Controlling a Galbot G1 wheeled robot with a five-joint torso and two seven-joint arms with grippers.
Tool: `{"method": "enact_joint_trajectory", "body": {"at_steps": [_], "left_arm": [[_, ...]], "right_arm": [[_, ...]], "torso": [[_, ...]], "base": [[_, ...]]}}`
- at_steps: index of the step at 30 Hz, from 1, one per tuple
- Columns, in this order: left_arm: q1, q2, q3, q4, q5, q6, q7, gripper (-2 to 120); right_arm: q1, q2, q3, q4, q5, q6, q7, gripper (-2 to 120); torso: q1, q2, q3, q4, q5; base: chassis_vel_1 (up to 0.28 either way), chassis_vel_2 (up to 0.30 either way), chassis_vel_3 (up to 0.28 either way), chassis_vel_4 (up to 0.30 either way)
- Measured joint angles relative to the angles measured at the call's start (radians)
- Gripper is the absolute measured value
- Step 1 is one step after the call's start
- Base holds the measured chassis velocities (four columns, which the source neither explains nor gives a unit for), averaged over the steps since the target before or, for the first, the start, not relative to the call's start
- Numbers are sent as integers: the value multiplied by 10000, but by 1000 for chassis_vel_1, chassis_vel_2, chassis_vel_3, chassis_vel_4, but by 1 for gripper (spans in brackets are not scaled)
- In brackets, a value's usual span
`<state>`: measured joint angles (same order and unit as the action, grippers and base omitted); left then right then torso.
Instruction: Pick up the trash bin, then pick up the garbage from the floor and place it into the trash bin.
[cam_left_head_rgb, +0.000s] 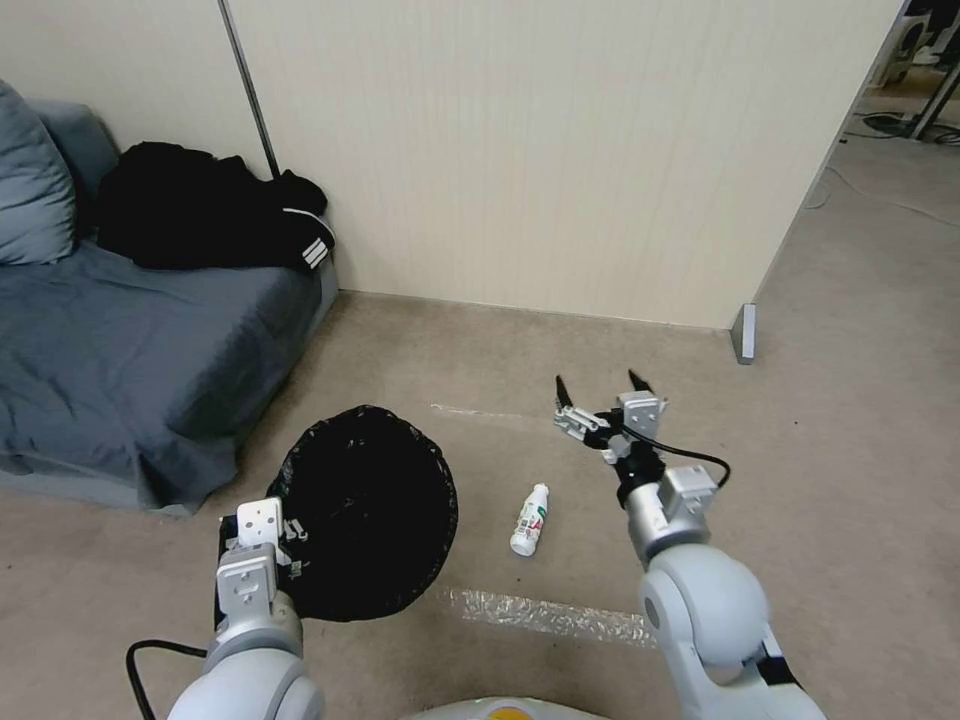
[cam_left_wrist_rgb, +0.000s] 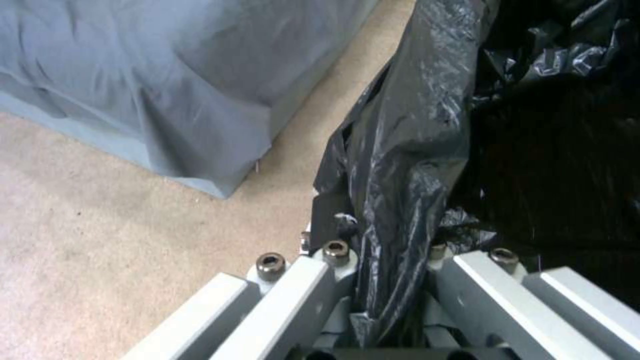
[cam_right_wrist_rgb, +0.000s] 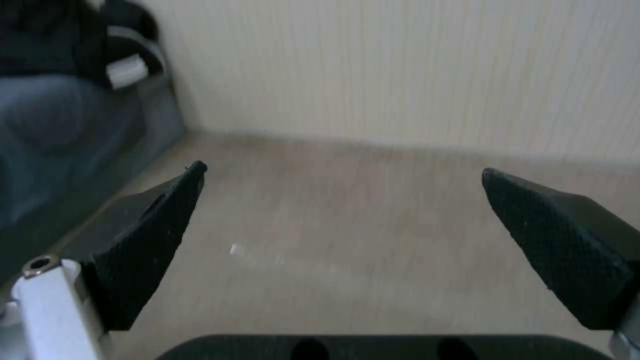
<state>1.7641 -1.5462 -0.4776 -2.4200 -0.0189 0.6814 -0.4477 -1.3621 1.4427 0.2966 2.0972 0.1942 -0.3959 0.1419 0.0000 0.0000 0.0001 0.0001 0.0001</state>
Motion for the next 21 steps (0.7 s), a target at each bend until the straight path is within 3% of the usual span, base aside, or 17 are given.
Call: {"method": "enact_joint_trajectory", "body": {"at_steps": [14,21], "left_arm": [[-32,16,43,104,25,-53,-17,1],[-33,48,54,114,25,-95,-31,1]], "right_arm": [[669,-585,-919,-1913,2729,-2044,1238,100],[963,-668,-1090,-2621,3113,-2442,1430,100]], "torso": [[0,0,0,-1,-1],[0,0,-1,-1,-1]], "base": [[0,0,0,0],[0,0,0,0]]}}
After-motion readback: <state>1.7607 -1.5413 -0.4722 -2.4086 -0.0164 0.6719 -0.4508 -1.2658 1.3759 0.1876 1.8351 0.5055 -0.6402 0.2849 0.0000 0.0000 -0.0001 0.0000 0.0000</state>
